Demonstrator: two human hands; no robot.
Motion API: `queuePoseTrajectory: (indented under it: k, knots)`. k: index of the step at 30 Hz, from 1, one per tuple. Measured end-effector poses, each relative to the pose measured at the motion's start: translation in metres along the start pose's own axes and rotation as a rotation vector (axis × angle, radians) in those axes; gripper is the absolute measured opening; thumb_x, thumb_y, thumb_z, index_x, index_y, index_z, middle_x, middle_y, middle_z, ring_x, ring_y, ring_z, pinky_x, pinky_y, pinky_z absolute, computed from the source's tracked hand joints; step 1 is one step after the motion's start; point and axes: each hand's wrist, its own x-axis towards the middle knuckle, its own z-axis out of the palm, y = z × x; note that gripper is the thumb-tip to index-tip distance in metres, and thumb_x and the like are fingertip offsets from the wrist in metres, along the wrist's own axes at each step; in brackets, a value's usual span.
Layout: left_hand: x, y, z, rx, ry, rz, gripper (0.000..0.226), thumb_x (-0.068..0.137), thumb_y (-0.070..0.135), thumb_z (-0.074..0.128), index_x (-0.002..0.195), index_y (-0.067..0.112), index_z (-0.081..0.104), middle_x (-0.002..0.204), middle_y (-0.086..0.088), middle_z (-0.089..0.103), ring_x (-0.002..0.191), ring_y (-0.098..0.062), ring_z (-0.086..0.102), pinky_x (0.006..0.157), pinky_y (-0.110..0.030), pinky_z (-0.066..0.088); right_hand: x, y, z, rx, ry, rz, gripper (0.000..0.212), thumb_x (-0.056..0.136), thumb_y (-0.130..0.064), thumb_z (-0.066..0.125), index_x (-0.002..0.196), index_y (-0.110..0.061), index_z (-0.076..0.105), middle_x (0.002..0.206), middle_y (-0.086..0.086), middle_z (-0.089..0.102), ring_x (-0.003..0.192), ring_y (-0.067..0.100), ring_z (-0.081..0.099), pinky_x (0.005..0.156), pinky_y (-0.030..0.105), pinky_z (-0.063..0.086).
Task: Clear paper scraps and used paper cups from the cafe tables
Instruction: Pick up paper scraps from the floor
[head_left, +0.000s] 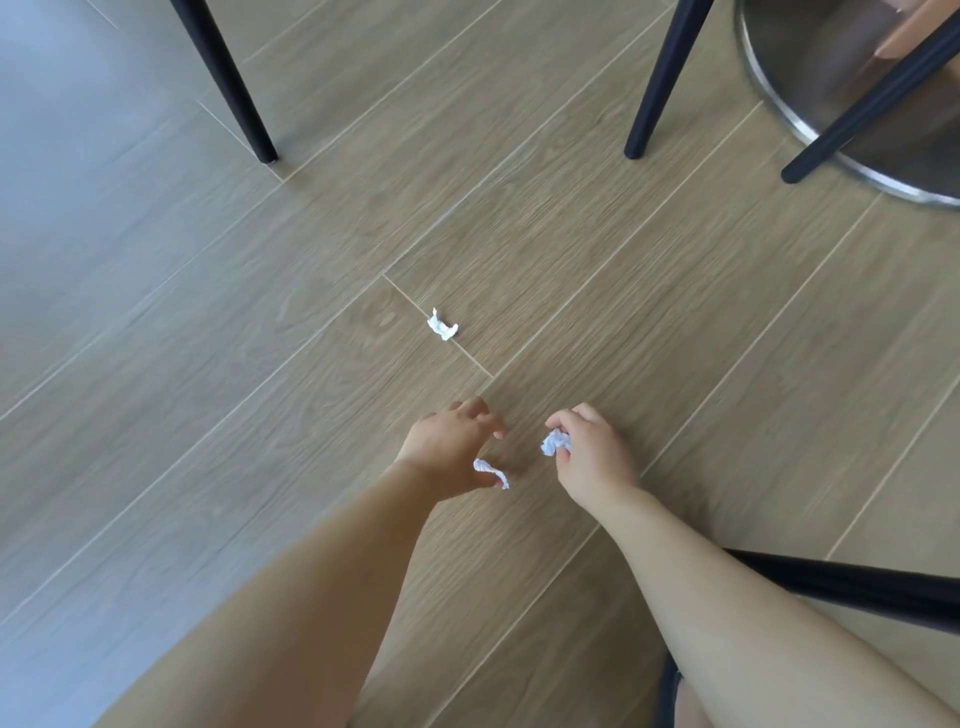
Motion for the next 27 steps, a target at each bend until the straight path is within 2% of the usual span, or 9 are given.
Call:
queuePoseTrajectory:
  k: [5,10,13,17,23,27]
  knots:
    - [-0.001,-0.001,0.008,0.083,-0.016,0.012,0.022,0.087,0.036,0.059,0.107,0.027,0.056,0.122,0.007,0.048,0.111,-0.014,0.046,0.085,-0.03,0.041,0.003,-0.007,0.004,0.018,-0.019,-0.024,0.02,0.083,-0.003,0.052,0.097,-0.015,0.06,0.101,-0.001,0.055,0.083,0.018,0.056,0.071,0.032,0.05]
    - [-0.001,-0.006,0.006,-0.003,0.079,-0.103,0.016,0.091,0.035,0.052,0.104,0.028,0.058,0.109,0.006,0.056,0.099,-0.015,0.053,0.067,-0.027,0.042,0.006,-0.012,0.004,0.057,-0.001,-0.046,0.009,0.085,-0.011,0.055,0.087,-0.018,0.06,0.096,-0.005,0.056,0.077,0.016,0.057,0.068,0.036,0.052]
    - [-0.001,-0.011,0.002,-0.062,0.113,-0.163,0.019,0.089,0.037,0.056,0.107,0.03,0.056,0.106,0.008,0.057,0.097,-0.015,0.054,0.063,-0.027,0.042,0.009,-0.017,0.003,0.096,0.023,-0.054,0.01,0.085,-0.013,0.056,0.091,-0.019,0.06,0.099,-0.006,0.056,0.082,0.017,0.058,0.071,0.037,0.052]
    - [0.002,-0.008,-0.001,-0.1,0.105,-0.173,0.032,0.086,0.033,0.059,0.117,0.028,0.051,0.115,0.007,0.053,0.103,-0.016,0.054,0.063,-0.028,0.041,0.012,-0.02,0.001,0.097,0.026,-0.055,0.022,0.083,-0.014,0.06,0.104,-0.02,0.057,0.109,-0.007,0.052,0.084,0.014,0.057,0.075,0.036,0.051]
    - [0.011,-0.003,-0.001,-0.056,0.089,-0.124,0.042,0.088,0.018,0.059,0.125,0.033,0.045,0.126,0.007,0.044,0.11,-0.016,0.049,0.066,-0.029,0.046,0.009,-0.017,0.001,0.071,-0.001,-0.039,0.027,0.083,-0.011,0.061,0.107,-0.02,0.055,0.114,-0.007,0.049,0.086,0.013,0.055,0.077,0.033,0.05]
    - [0.019,-0.001,0.002,-0.019,0.083,-0.128,0.045,0.086,0.011,0.06,0.123,0.033,0.046,0.123,0.005,0.043,0.106,-0.016,0.049,0.062,-0.027,0.041,0.007,-0.014,0.0,0.065,-0.023,-0.031,0.028,0.083,-0.011,0.059,0.109,-0.021,0.054,0.115,-0.007,0.048,0.087,0.015,0.055,0.076,0.032,0.049]
